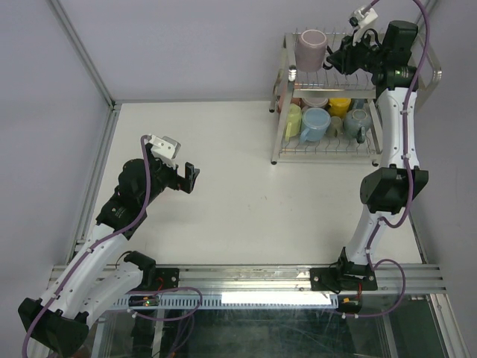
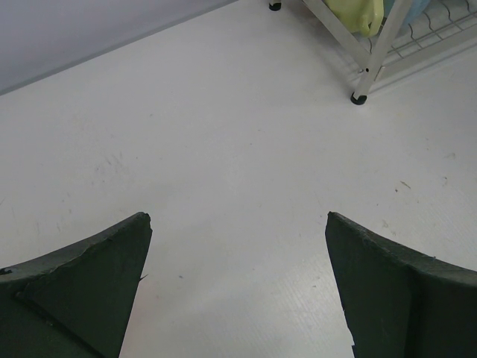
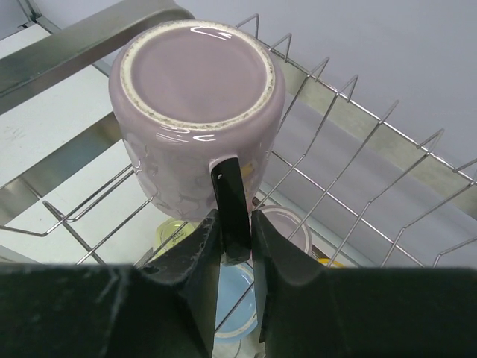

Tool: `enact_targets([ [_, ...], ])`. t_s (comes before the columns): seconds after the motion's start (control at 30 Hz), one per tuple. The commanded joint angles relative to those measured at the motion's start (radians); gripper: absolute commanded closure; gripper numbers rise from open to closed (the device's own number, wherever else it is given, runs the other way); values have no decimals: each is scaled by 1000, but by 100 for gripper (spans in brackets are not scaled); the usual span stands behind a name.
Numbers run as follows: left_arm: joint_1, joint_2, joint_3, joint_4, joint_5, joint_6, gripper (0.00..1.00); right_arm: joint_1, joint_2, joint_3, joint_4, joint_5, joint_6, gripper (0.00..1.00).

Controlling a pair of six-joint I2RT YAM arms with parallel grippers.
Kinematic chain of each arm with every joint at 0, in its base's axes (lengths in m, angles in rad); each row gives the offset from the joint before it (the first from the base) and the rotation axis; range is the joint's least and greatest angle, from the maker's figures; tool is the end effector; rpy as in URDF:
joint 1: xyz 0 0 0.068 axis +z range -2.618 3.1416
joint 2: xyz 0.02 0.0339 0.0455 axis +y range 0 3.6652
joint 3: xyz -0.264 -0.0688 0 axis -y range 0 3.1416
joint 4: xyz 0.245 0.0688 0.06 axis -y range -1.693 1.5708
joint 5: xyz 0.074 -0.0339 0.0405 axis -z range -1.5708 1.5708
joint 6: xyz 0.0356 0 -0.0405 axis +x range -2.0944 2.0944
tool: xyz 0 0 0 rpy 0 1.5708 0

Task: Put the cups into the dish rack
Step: Turn the cup upside down in the dish rack.

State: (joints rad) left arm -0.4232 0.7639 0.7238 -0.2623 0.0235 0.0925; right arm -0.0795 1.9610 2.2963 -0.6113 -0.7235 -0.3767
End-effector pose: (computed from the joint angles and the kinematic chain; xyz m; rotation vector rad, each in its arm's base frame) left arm 0.1649 -0.0752 0.3136 0.4953 1.8143 -0.2495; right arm 0.4294 -0.0106 0.4675 -0.7414 1.6283 0.3399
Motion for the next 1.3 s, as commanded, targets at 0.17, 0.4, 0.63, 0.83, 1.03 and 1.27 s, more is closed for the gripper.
enact_targets([
  [0.17, 14, -6, 4, 38, -15, -2, 1, 1, -45, 10, 37, -38, -7, 73],
  [0.4, 14, -5, 4, 38, -19, -2, 1, -10, -120, -27, 91, -70, 38, 58],
  [0.63, 13, -3, 2, 38, -30, -3, 1, -23, -180, -18, 113, -95, 82, 43],
  [0.83, 15, 11, 5, 30, -65, -8, 1, -28, -246, -41, 107, -131, 87, 33],
  [1.03, 34, 40, 11, 12, -128, -33, 1, -28, -356, -108, 83, -221, 72, 28],
  [1.27, 177, 86, 27, 3, -138, -107, 2, -29, -532, -313, -11, -336, -40, 28],
])
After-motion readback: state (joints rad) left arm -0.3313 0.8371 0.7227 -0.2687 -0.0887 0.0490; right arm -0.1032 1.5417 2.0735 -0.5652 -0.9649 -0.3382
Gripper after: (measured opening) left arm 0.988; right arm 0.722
